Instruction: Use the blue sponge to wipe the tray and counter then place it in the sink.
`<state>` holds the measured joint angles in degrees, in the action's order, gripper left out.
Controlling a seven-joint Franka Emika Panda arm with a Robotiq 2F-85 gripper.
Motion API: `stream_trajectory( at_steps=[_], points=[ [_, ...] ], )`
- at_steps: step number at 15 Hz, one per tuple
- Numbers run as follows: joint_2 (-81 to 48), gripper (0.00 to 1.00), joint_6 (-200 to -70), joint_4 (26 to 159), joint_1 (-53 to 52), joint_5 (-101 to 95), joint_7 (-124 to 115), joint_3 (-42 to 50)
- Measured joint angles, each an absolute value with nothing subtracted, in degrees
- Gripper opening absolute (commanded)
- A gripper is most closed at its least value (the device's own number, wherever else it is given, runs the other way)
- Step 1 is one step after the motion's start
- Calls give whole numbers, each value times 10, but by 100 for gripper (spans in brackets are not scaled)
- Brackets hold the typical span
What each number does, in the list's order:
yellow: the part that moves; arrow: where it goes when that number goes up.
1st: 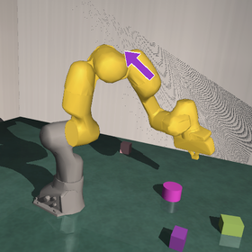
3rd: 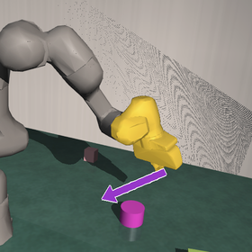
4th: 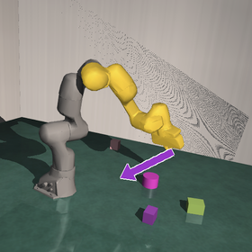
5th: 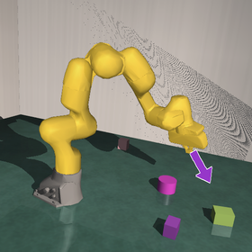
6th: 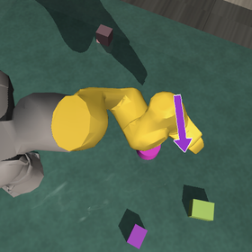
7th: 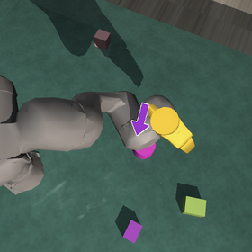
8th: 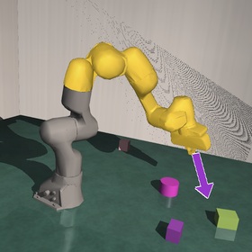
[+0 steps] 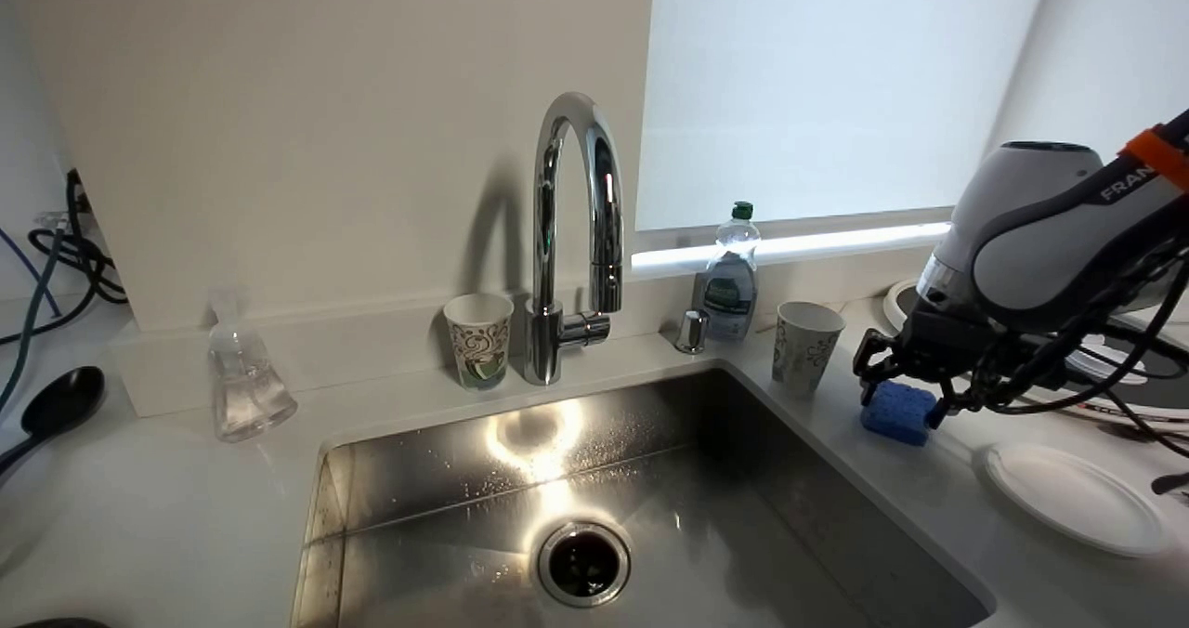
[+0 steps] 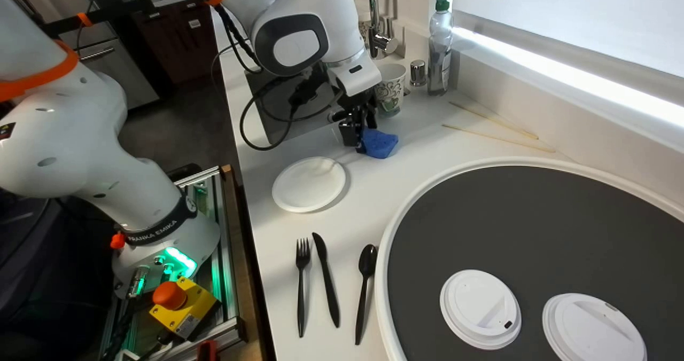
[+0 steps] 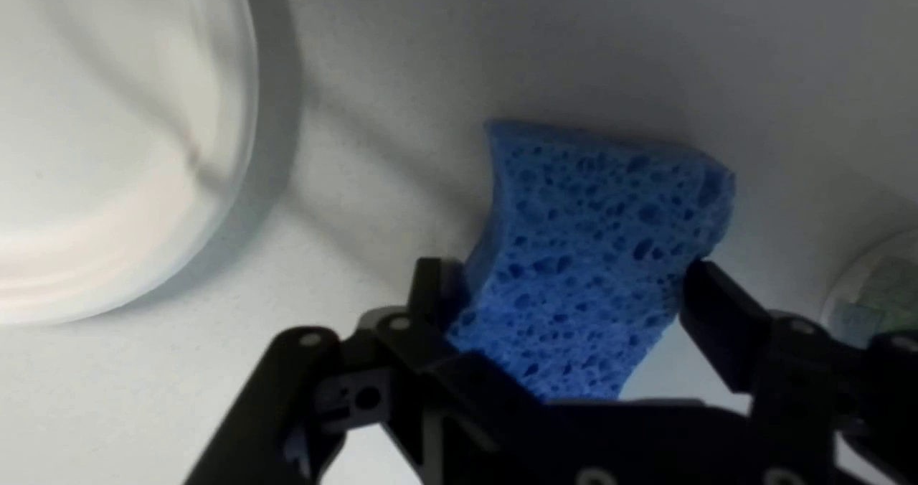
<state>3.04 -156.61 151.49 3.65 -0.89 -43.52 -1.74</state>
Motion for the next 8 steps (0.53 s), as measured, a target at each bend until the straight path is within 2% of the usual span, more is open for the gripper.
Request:
stream_trajectory(
  at_steps=[8],
  points=[
    [31,2,-1582,1511,32,-9,-435,-17]
  ],
)
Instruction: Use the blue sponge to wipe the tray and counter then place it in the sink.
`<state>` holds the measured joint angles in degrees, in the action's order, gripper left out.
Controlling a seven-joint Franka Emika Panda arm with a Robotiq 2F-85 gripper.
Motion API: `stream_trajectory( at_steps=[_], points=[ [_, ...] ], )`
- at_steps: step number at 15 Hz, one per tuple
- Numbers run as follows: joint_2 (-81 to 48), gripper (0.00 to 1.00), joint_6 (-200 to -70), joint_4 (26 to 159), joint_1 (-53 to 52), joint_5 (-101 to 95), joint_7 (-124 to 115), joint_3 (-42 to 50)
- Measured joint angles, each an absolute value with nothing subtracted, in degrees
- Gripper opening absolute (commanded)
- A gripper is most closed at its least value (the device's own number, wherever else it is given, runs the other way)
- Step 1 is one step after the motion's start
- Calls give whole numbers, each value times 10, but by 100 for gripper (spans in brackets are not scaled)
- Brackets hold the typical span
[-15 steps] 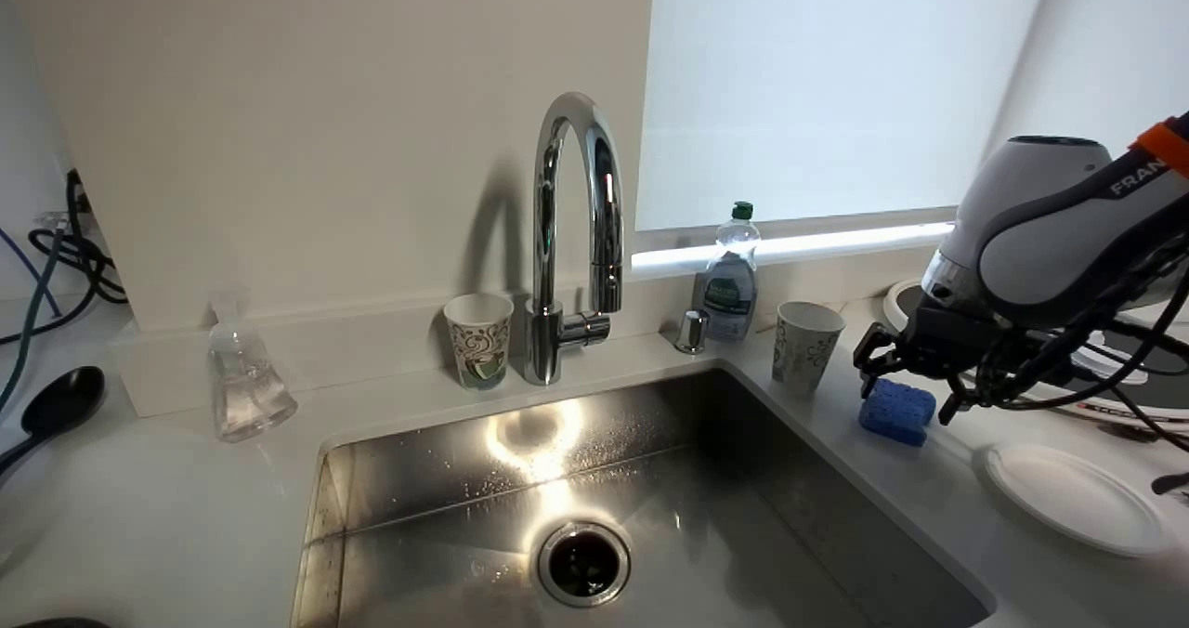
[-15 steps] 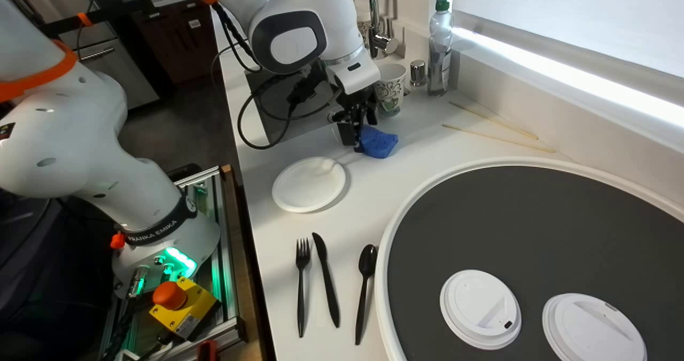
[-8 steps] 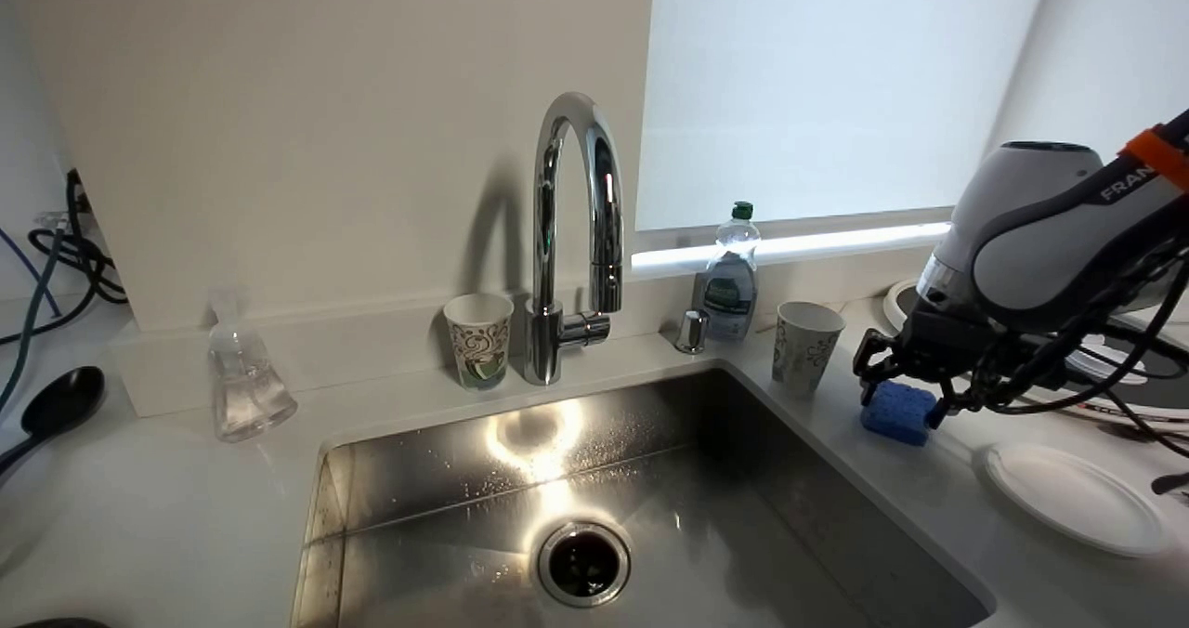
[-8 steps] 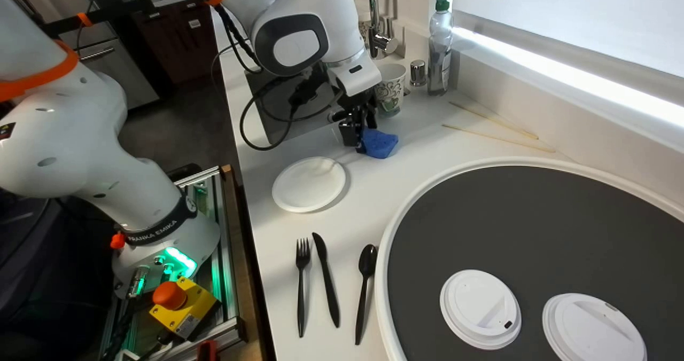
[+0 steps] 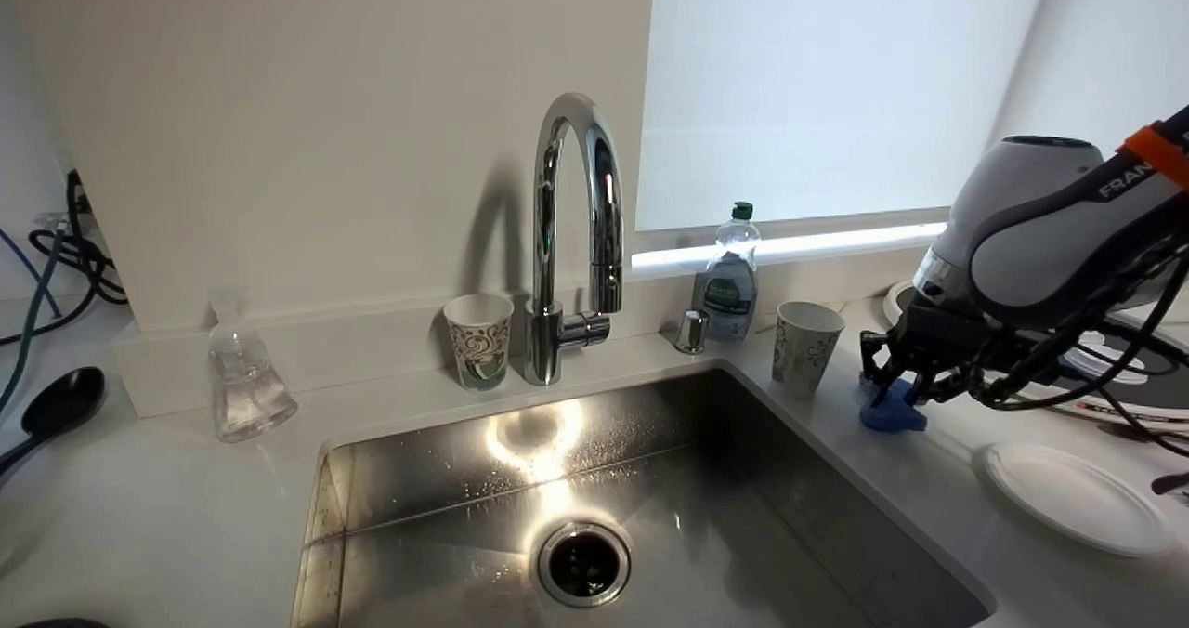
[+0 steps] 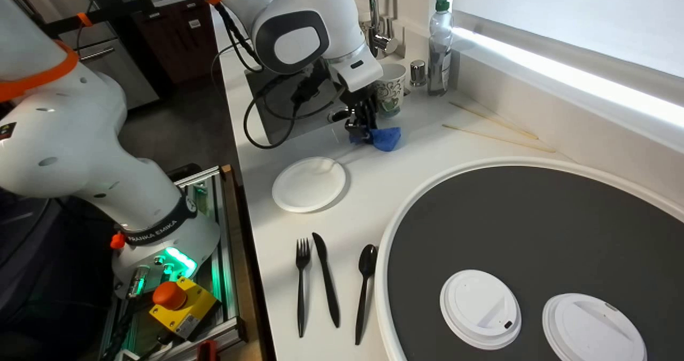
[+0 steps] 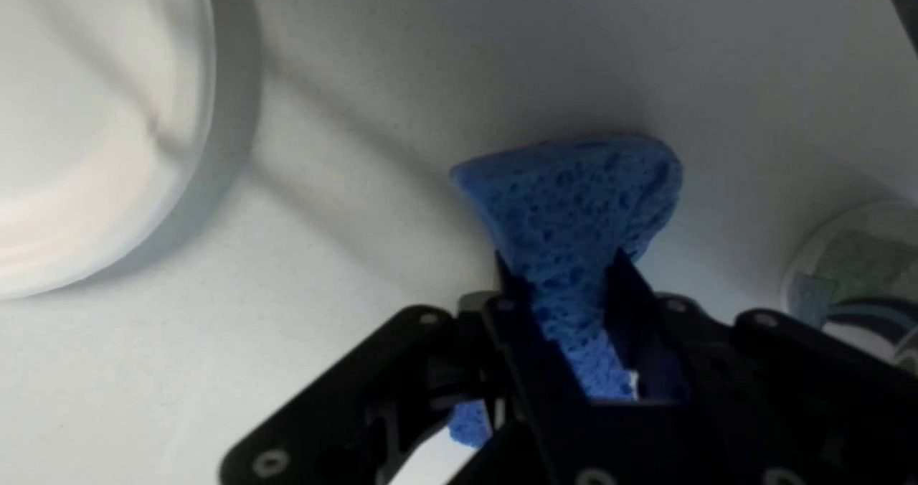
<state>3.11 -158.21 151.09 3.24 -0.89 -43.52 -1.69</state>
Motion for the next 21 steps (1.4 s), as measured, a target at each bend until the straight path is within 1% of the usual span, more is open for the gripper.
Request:
stream_trajectory(
  at_steps=[1,2,4,5,8,21],
  points=[
    [31,2,-1584,1511,31,-9,-435,-17],
    [31,5,-1585,1511,29,-9,-435,-17],
    [31,3,-1586,1510,29,-6,-435,-17],
    [31,4,-1586,1510,29,-6,-435,-16],
    [33,4,-1586,1508,32,-7,-435,-7],
    [48,4,-1582,1459,109,-2,-399,76]
  ],
)
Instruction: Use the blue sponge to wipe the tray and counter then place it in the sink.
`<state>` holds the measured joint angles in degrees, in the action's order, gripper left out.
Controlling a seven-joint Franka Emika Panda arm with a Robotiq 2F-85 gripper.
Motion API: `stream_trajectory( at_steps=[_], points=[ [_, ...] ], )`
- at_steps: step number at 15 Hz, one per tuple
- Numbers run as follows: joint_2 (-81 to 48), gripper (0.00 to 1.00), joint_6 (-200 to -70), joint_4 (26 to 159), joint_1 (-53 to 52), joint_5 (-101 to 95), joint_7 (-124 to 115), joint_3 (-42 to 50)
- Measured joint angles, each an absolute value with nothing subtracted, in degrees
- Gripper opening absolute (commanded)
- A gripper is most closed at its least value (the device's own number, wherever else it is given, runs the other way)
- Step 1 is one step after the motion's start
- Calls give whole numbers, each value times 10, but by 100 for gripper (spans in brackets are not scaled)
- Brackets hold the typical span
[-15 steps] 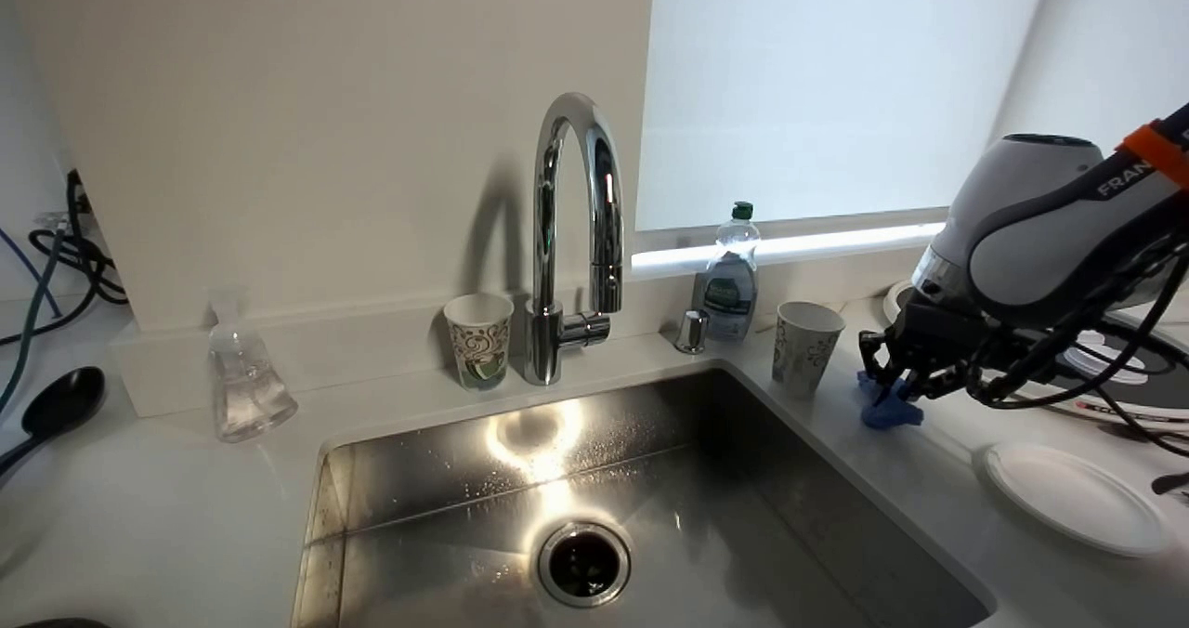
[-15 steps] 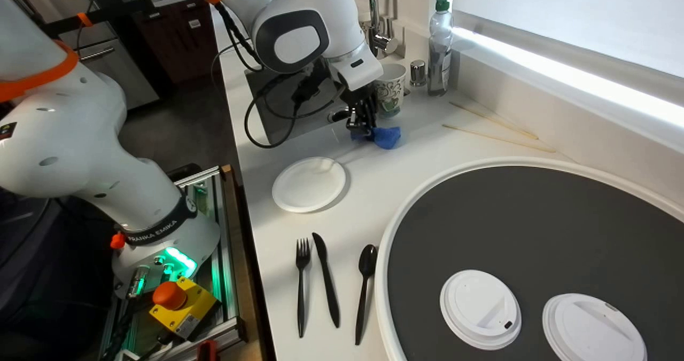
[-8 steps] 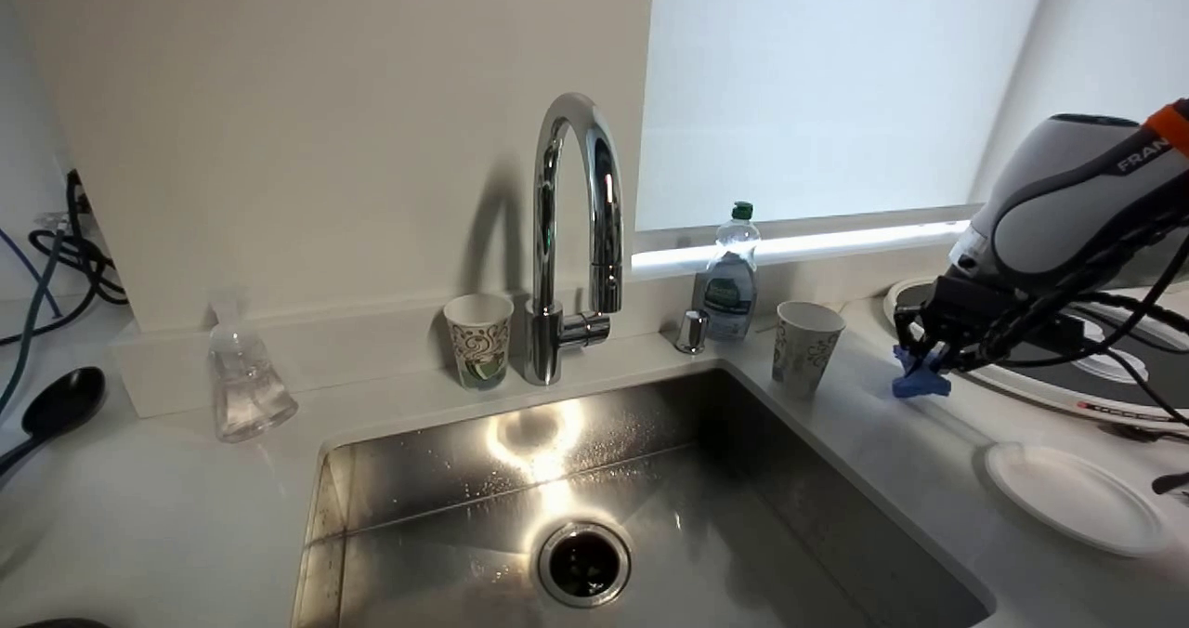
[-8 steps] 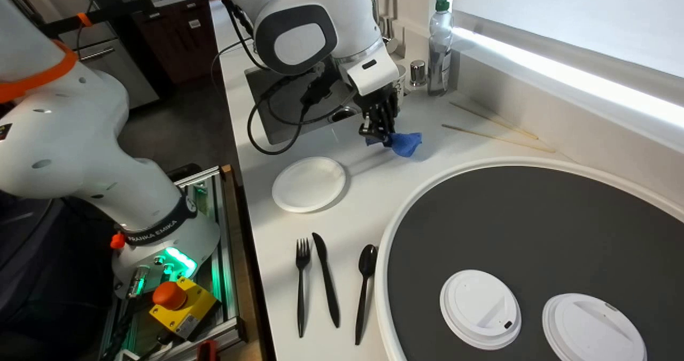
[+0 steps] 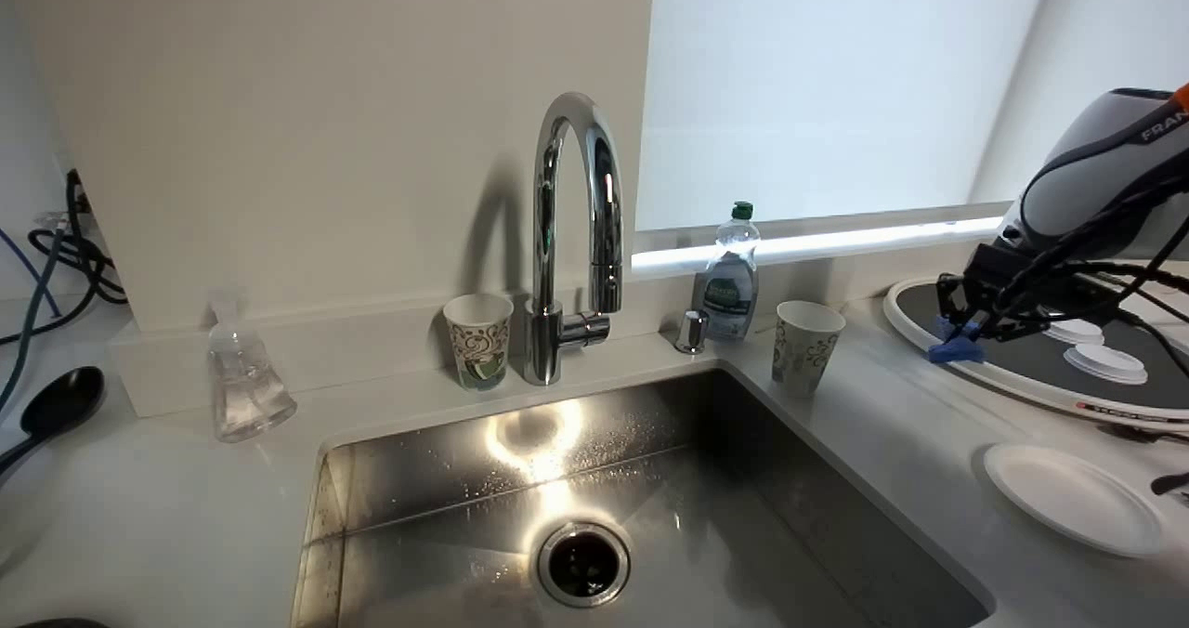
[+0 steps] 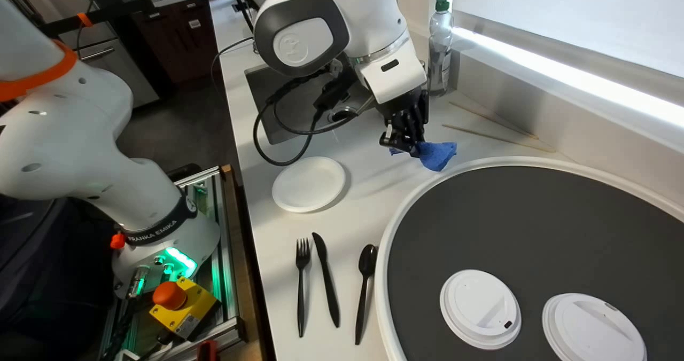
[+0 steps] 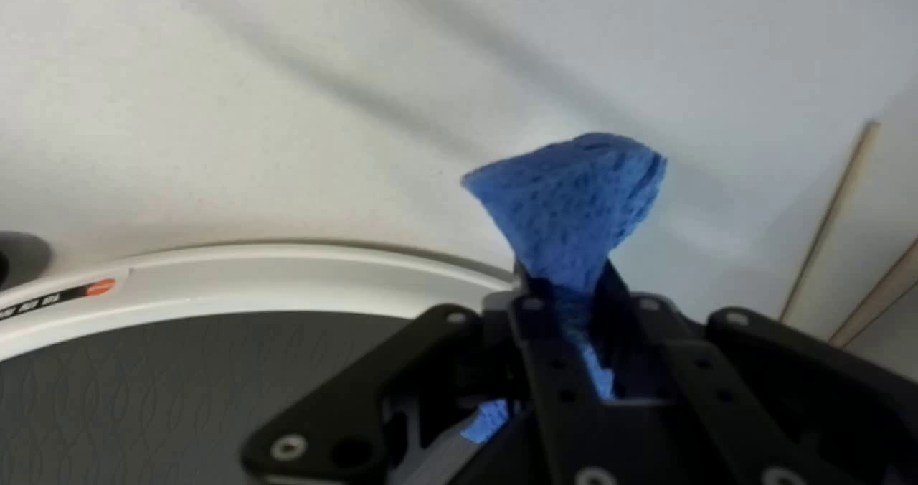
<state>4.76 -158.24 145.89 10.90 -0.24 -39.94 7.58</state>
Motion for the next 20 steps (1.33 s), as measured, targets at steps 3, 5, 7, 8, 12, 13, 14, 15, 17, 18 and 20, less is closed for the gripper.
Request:
stream_trajectory(
  at_steps=[3,5,7,8,12,13,14,15,17,18,20],
  points=[
    [45,4,-1567,1447,115,23,-365,91],
    [41,4,-1546,1438,117,39,-340,99],
    [34,4,-1524,1428,118,54,-318,106],
    [29,4,-1514,1423,118,65,-307,108],
    [2,4,-1488,1398,117,96,-277,109],
    [-6,4,-1485,1390,117,102,-273,109],
    [-14,4,-1483,1382,116,107,-270,108],
    [-21,4,-1483,1374,115,111,-268,107],
    [-35,4,-1483,1356,113,123,-264,105],
    [-42,4,-1483,1347,112,129,-260,104],
    [-56,4,-1483,1329,112,137,-255,101]
  ],
)
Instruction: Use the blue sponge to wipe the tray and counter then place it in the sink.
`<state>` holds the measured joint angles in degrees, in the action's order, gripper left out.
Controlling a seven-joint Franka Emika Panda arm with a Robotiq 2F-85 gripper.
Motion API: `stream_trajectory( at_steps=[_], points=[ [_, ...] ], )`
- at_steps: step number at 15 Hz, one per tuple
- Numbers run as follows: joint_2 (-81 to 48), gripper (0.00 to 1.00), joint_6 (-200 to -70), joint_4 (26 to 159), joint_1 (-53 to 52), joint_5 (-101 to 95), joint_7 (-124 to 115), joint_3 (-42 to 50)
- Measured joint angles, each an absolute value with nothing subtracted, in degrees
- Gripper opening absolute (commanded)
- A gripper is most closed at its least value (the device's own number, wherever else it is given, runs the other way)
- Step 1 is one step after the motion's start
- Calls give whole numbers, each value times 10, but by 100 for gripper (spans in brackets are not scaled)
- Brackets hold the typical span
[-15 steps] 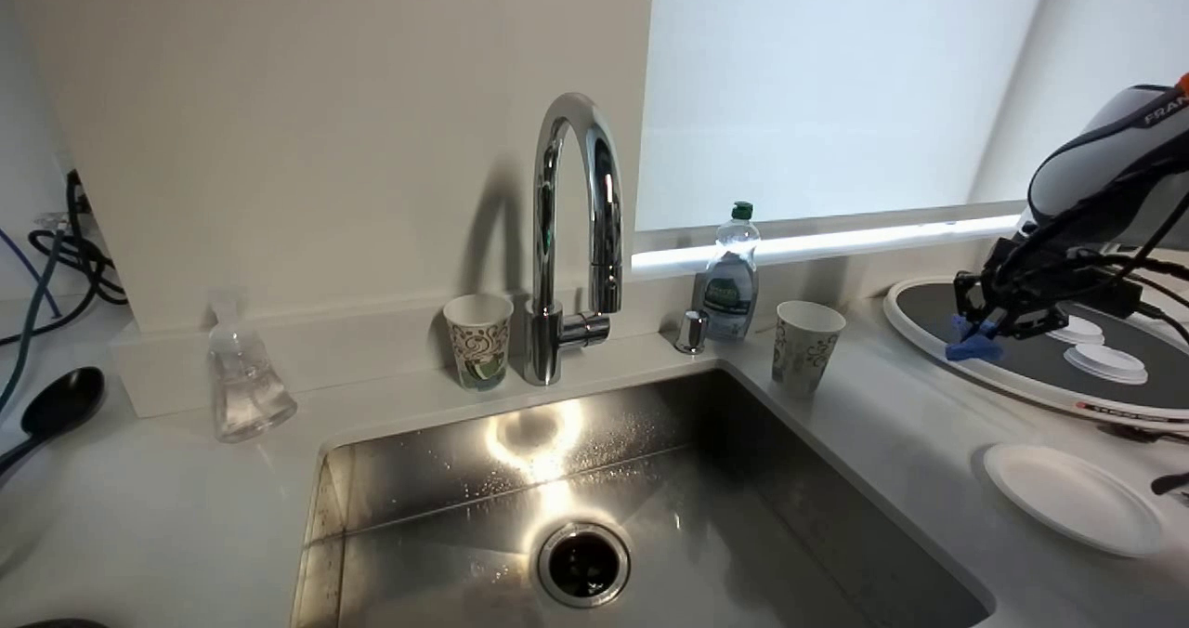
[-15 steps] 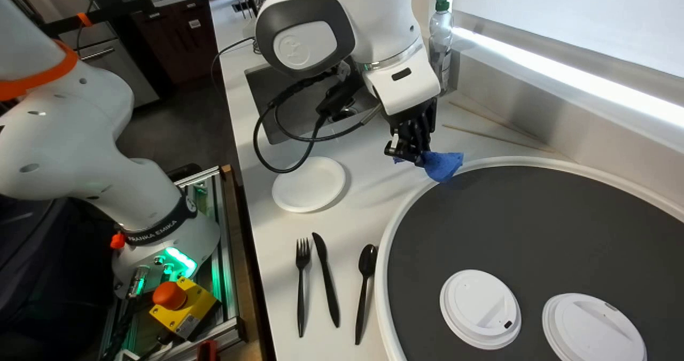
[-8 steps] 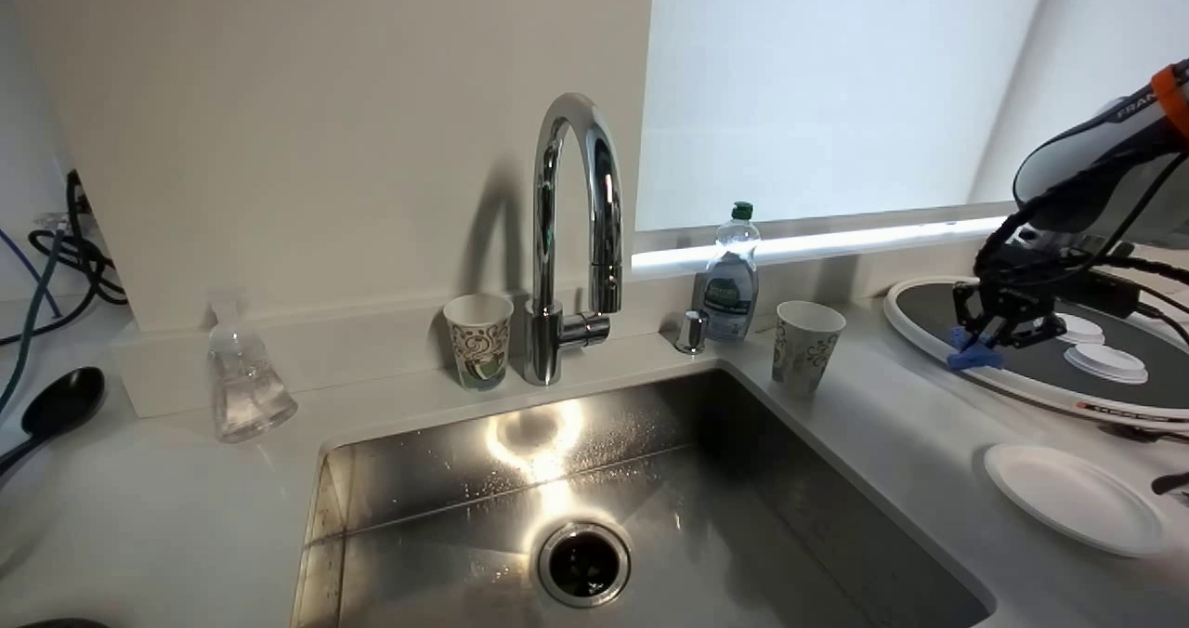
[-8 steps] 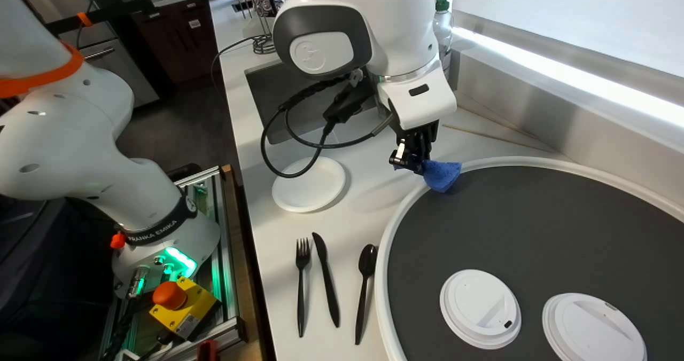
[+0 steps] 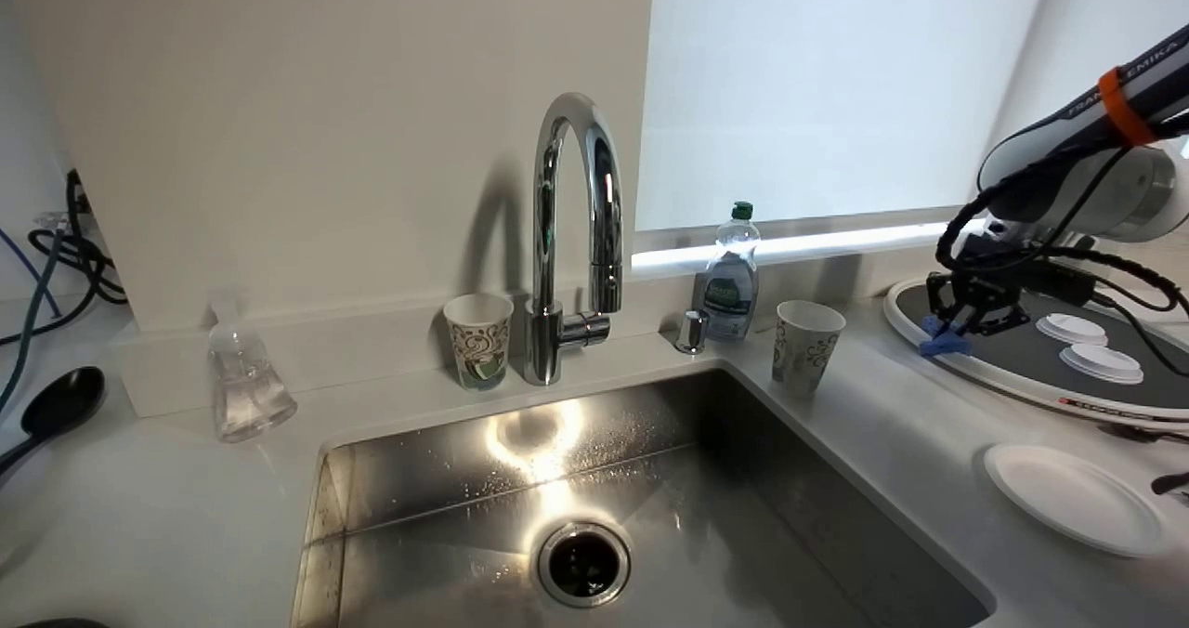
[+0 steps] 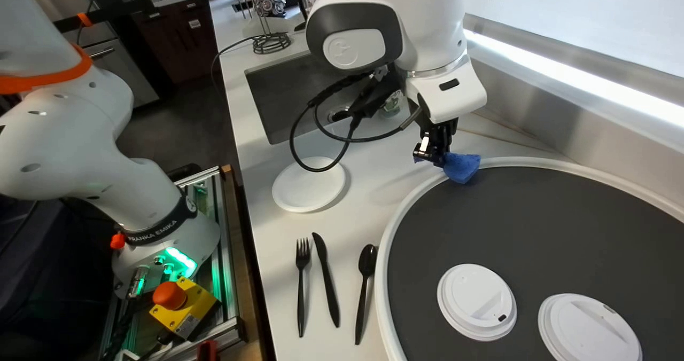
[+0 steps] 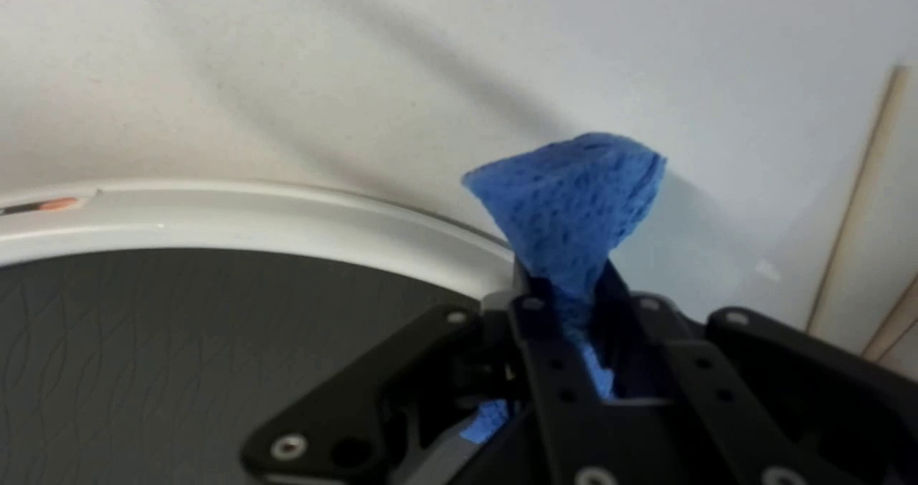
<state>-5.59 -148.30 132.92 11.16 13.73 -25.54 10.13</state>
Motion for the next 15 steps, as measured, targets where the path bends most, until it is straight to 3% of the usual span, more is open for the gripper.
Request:
stream_trajectory(
  at_steps=[15],
  points=[
    [-126,4,-1470,1238,112,162,-252,95]
  ],
)
